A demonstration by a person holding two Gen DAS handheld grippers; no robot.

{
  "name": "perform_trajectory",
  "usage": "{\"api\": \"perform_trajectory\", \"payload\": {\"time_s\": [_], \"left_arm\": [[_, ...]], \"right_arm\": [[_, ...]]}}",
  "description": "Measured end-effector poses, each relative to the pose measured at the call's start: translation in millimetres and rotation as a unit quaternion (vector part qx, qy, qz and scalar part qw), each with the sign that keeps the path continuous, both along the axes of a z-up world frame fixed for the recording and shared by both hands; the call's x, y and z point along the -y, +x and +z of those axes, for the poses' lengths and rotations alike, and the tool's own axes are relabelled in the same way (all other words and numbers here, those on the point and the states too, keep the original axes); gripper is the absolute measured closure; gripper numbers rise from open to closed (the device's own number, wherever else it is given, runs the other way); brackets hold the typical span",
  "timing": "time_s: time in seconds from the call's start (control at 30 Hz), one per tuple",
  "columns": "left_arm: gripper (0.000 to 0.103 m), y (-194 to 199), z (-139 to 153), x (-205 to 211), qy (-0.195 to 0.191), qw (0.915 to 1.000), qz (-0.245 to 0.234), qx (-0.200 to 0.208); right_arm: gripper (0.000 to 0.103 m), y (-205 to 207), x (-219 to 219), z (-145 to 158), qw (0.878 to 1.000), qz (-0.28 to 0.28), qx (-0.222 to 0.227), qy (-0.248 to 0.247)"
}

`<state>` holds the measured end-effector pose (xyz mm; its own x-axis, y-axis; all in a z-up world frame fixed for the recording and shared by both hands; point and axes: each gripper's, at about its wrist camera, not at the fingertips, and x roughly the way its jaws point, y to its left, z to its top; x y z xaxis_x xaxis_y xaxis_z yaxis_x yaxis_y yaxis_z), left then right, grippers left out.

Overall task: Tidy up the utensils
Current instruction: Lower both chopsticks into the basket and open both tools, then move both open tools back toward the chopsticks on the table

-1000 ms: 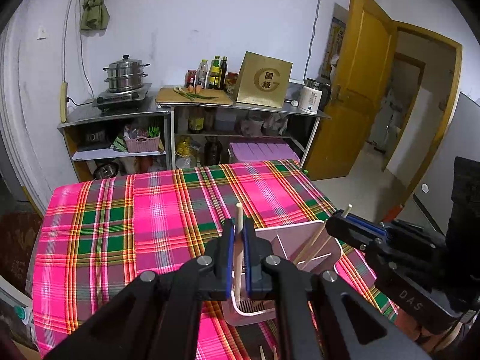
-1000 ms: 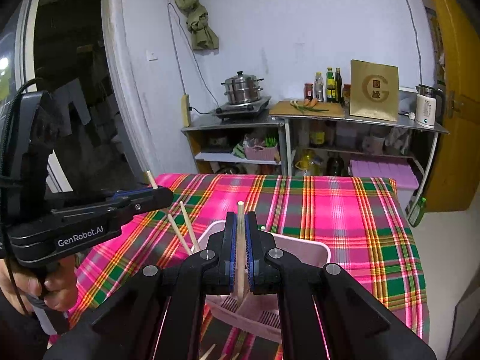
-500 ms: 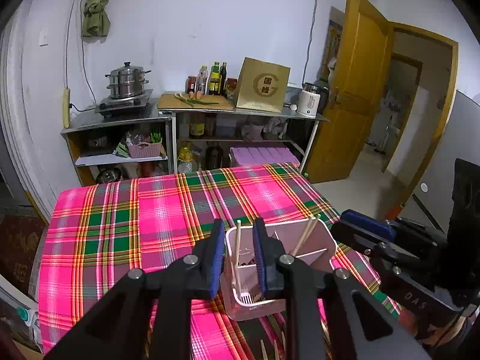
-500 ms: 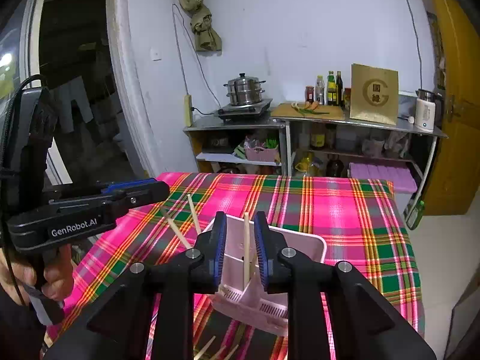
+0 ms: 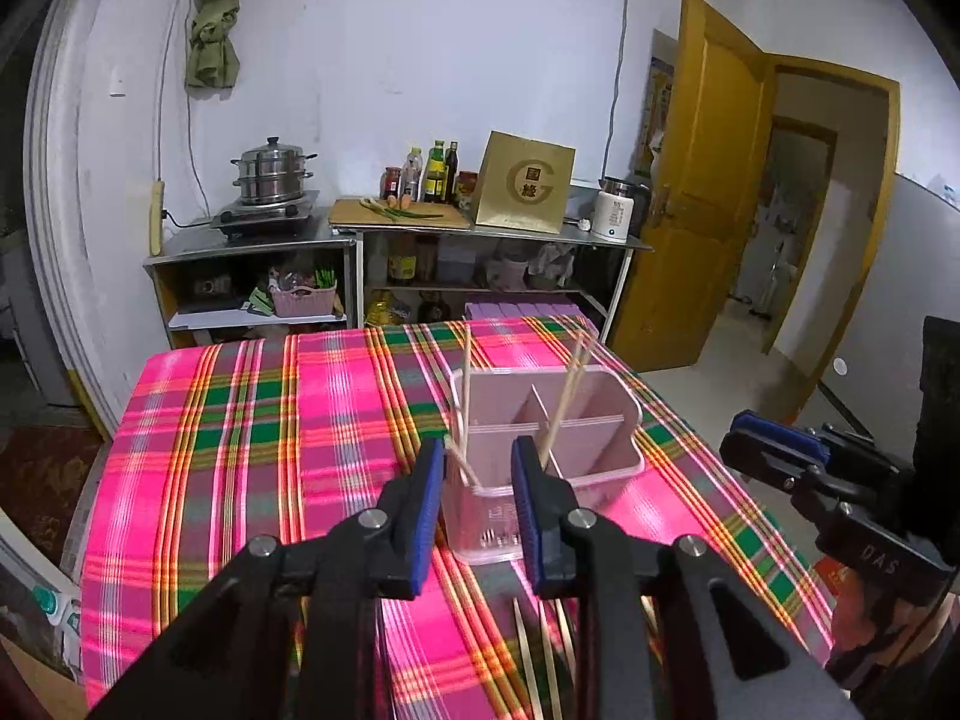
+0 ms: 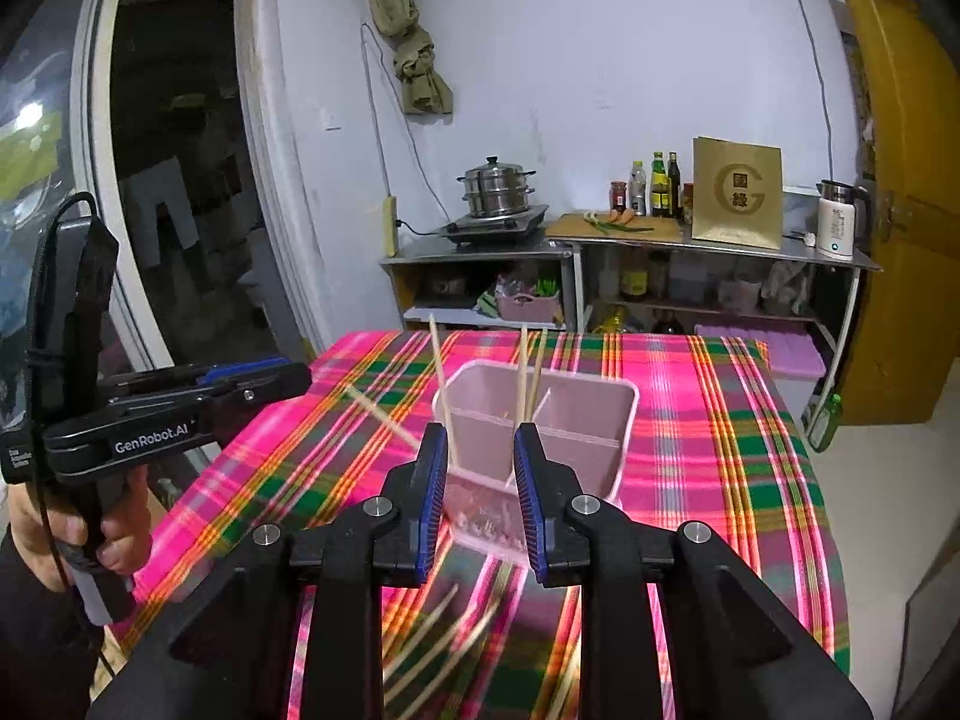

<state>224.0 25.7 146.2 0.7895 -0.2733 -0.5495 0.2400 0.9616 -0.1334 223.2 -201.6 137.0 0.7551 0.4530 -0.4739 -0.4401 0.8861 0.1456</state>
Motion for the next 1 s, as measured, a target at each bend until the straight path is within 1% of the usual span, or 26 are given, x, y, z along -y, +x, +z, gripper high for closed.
{"api": "perform_trajectory", "payload": {"time_s": [0.23,0.4,0.53,0.73,1.0], "left_arm": [[0.078,-42.4,-21.8,6.6,0.008,0.9999,-0.012,-0.003],[0.078,-67.4,-40.2,10.5,-0.004,0.9997,-0.02,-0.011],[0.078,-81.7,-56.5,13.6,-0.006,0.9994,-0.023,-0.024],[0.078,-93.4,-77.5,19.4,-0.005,0.9987,-0.029,-0.041],[0.078,-83.5,-103.4,29.4,0.002,0.9968,-0.029,-0.075]], "right_arm": [[0.079,-39.3,12.5,-20.2,1.0,-0.003,-0.007,0.004],[0.079,-63.3,19.5,-34.8,1.0,-0.006,-0.014,0.002],[0.079,-77.3,25.3,-45.6,1.0,-0.008,-0.02,0.003],[0.079,-84.1,40.8,-60.7,0.999,-0.018,-0.037,0.016],[0.079,-78.1,55.0,-80.9,0.997,-0.035,-0.064,0.016]]}}
